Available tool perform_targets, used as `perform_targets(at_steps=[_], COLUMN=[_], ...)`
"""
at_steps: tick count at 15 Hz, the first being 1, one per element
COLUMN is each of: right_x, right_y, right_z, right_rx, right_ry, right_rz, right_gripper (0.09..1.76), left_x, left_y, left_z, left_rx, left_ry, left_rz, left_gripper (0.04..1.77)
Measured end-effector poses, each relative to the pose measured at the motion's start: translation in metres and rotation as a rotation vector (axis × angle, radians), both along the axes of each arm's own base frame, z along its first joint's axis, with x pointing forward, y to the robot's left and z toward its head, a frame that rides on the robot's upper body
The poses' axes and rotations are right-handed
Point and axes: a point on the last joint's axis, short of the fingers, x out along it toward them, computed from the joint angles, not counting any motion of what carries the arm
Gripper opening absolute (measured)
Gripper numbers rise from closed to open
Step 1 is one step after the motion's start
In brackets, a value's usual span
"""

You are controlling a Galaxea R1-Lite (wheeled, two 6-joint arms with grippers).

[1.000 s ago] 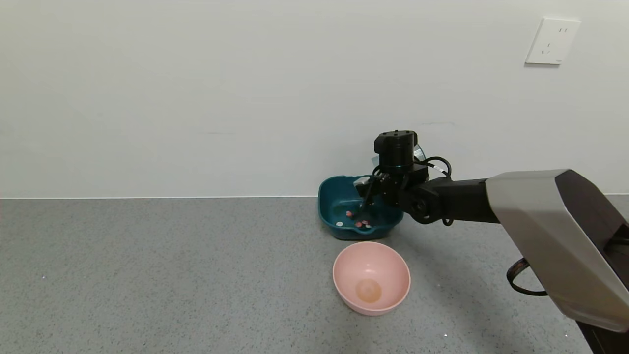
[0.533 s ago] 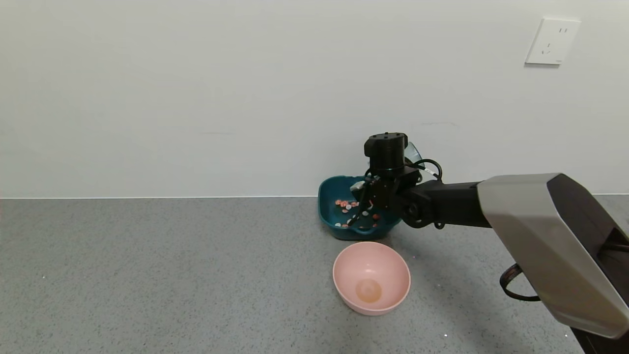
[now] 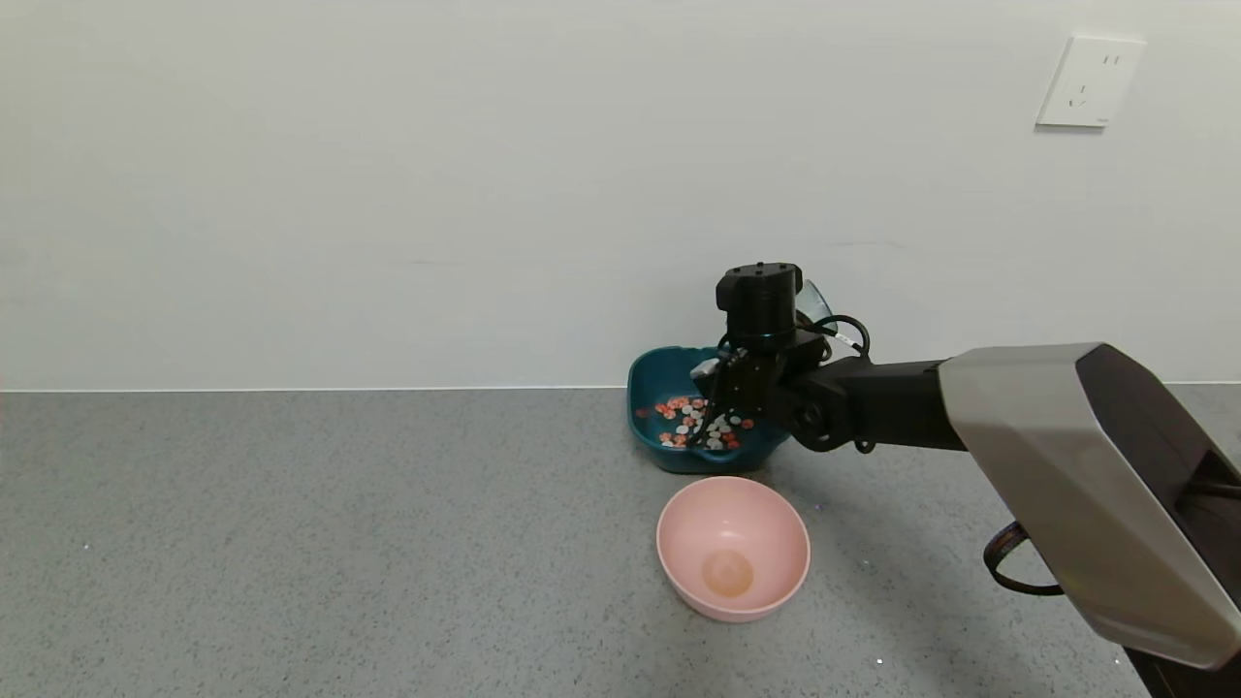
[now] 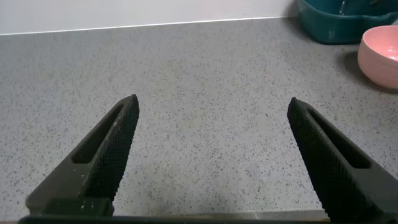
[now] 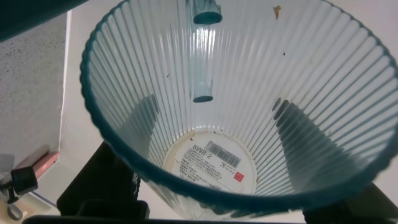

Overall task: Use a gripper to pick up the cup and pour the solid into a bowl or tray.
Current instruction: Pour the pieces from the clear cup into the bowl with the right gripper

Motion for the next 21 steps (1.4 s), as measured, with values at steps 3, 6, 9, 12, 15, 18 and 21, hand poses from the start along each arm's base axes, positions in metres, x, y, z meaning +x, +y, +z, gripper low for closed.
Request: perform_targets(at_steps=[3,6,9,12,15,18,21], right_x=[0.001,0.002,-0.001,-0.007,-0.018,-0.033,-0.05], right_y=[0.0,-0.002,-0.003,-0.004,-0.005,-0.012,-0.023], right_z=[0.0,0.001,0.006,0.009,0.007,0.006,0.005], right_rx=[0.009,0.015,0.034,0.12,0.245,0.404,0.56], right_ry=[-0.017,-0.02,-0.029,-0.049,-0.064,-0.089,-0.107], right_rz=[-0.001,0.005,0.006,0.0,-0.011,-0.039,-0.071], right_gripper=[1.38,1.38,1.38,1.38,1.38,1.38,1.38], left_x=[0.0,0.0,0.0,0.0,0.0,0.0,0.0], left_y=[0.0,0.0,0.0,0.0,0.0,0.0,0.0], left_z=[0.0,0.0,0.0,0.0,0.0,0.0,0.0], left_rx=[0.0,0.0,0.0,0.0,0.0,0.0,0.0], left_ry=[0.0,0.0,0.0,0.0,0.0,0.0,0.0], left_rz=[0.0,0.0,0.0,0.0,0.0,0.0,0.0], left_gripper=[1.72,1.72,1.72,1.72,1.72,1.72,1.72])
